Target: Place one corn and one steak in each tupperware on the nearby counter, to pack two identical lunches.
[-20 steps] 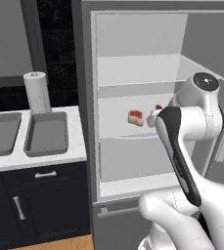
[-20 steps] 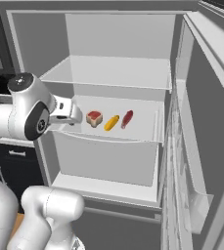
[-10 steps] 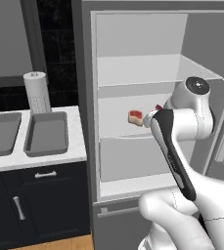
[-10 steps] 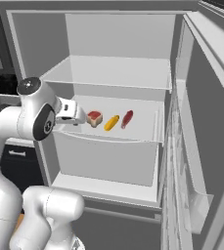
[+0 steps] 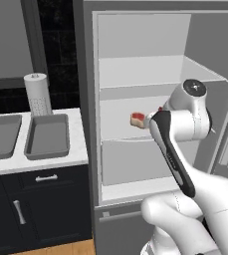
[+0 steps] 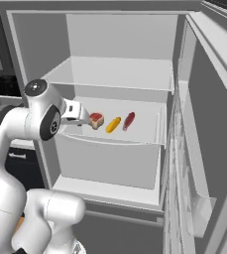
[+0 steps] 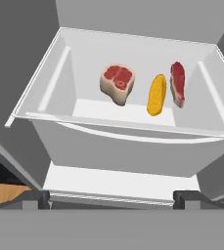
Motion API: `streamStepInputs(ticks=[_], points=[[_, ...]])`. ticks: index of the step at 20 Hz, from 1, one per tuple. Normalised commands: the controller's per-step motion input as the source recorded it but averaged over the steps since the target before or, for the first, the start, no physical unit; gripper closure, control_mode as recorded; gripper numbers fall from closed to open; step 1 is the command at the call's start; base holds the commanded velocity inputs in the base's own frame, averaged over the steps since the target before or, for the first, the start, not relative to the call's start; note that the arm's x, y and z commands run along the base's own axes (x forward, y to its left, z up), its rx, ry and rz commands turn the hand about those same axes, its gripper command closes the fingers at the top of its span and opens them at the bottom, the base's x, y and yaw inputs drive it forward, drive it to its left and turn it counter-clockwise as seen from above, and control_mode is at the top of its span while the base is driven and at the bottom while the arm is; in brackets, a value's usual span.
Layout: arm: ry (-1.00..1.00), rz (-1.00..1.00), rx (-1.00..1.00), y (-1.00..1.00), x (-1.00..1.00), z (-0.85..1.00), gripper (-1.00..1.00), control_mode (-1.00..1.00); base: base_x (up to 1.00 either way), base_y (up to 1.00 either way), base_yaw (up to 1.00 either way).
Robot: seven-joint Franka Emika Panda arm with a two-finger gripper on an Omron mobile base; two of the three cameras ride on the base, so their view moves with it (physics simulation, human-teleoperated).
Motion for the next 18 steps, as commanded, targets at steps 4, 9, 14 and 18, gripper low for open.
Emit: streamStepInputs(ticks=[4,9,14,18], points=[[0.00,0.00,0.00,0.00,0.24,-0.06,-1.00,-1.00,0.00,0.00,0.00],[0.00,0.00,0.00,0.00,0.25,-0.09,-1.00,-1.00,0.00,0.00,0.00],[0.00,0.00,0.00,0.00,0.19,-0.17,-1.00,-1.00,0.00,0.00,0.00],[0.00,0.00,0.00,0.00,0.13,-0.11,-1.00,-1.00,0.00,0.00,0.00]])
